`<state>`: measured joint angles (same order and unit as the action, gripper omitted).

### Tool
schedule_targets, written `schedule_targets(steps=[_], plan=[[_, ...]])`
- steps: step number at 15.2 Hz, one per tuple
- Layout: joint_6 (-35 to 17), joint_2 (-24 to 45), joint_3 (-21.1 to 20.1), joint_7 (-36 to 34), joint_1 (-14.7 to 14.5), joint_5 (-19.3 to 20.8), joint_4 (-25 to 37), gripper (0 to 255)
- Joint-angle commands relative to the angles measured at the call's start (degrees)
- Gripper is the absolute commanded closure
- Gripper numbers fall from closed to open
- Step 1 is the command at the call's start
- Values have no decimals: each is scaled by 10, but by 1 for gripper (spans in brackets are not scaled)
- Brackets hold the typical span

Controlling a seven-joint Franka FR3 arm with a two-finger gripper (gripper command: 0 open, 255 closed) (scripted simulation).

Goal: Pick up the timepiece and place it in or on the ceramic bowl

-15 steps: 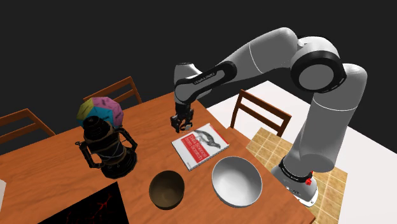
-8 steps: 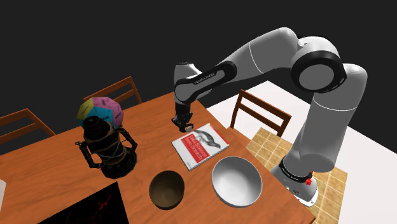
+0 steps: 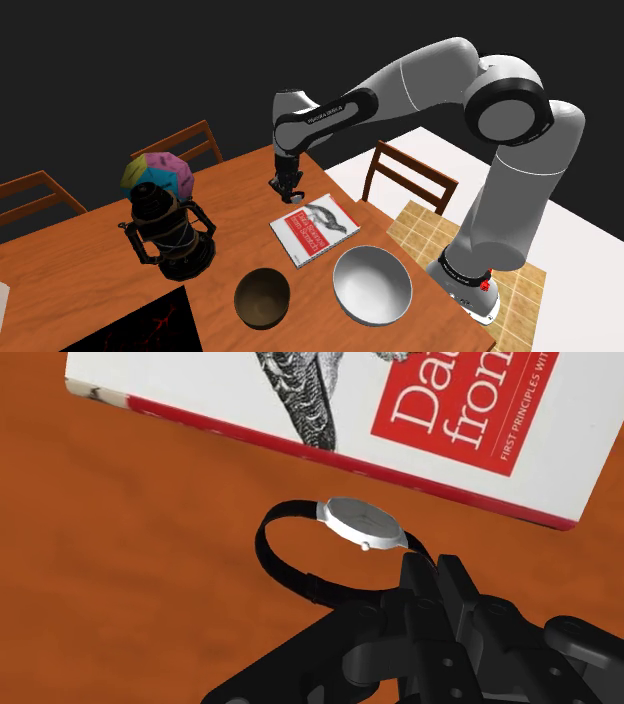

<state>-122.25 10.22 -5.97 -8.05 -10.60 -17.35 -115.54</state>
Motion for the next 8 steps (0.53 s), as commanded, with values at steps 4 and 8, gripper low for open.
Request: schedule_targets(steps=[4,8], plan=[[33,-17,1,-10,1,4,17,255],[61,-29,1,-17,1,7,33,255]])
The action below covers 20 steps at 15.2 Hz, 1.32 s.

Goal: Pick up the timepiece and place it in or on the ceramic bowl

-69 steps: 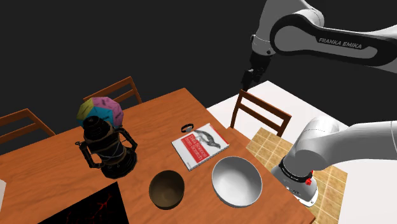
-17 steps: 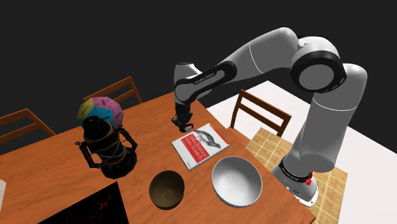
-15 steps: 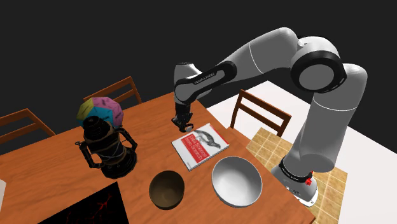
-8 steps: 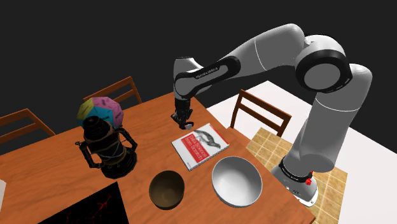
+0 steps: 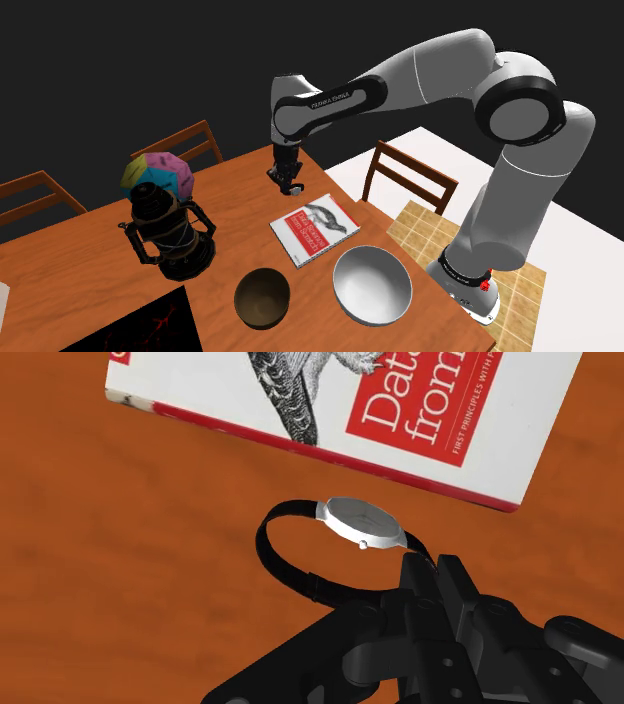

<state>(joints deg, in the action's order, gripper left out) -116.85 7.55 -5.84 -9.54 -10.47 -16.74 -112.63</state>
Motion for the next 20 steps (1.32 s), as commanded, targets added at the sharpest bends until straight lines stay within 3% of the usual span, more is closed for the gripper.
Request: schedule_targets(steps=[1,20], plan=[[14,-5,0,-4,0,1,8,255],[134,-42,-3,-46,-3,10,99,255]])
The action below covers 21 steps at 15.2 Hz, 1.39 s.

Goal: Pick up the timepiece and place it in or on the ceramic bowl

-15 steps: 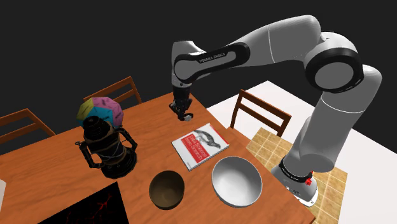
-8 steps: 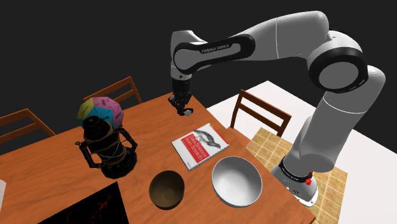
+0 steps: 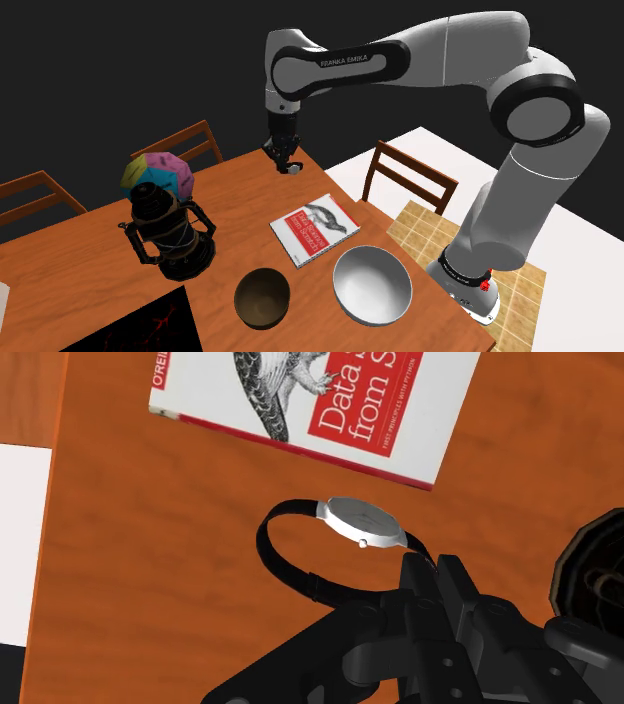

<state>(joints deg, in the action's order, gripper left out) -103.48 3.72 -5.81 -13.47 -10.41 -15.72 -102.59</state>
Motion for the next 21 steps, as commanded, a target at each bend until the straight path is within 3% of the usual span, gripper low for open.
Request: schedule_targets(steps=[1,11,21], plan=[[-4,-10,-9,-18,-10,-2,-10,255],[-46,-45,-74,-141,-77,-10,-51,255],[-79,-24,-144,-279,-145,3,-25,255]])
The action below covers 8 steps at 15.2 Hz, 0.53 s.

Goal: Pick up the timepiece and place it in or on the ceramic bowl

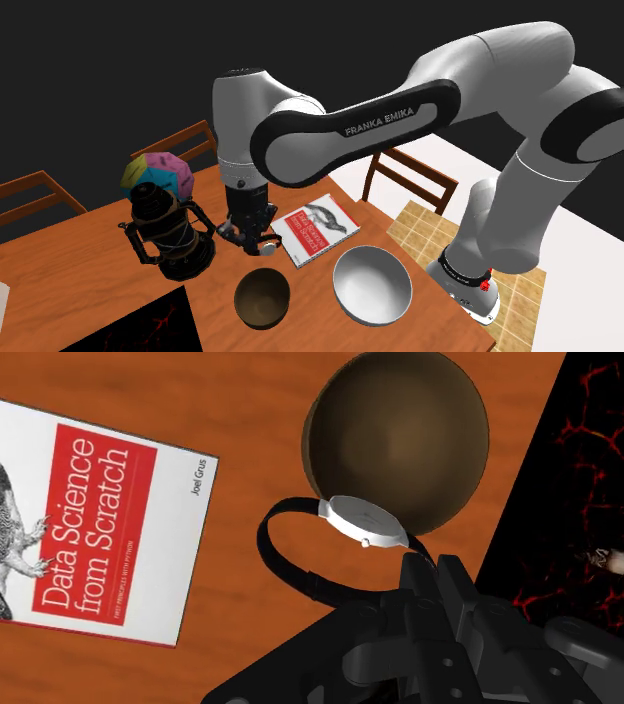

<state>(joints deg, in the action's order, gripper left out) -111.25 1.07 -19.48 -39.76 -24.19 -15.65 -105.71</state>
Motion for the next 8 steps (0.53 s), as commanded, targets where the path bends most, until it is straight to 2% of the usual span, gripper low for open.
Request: schedule_targets(steps=[1,5,8], plan=[[-3,8,-14,-31,-15,6,12,255],[-11,32,-36,-84,-41,22,40,255],[-33,35,-37,-80,-42,21,20,255]])
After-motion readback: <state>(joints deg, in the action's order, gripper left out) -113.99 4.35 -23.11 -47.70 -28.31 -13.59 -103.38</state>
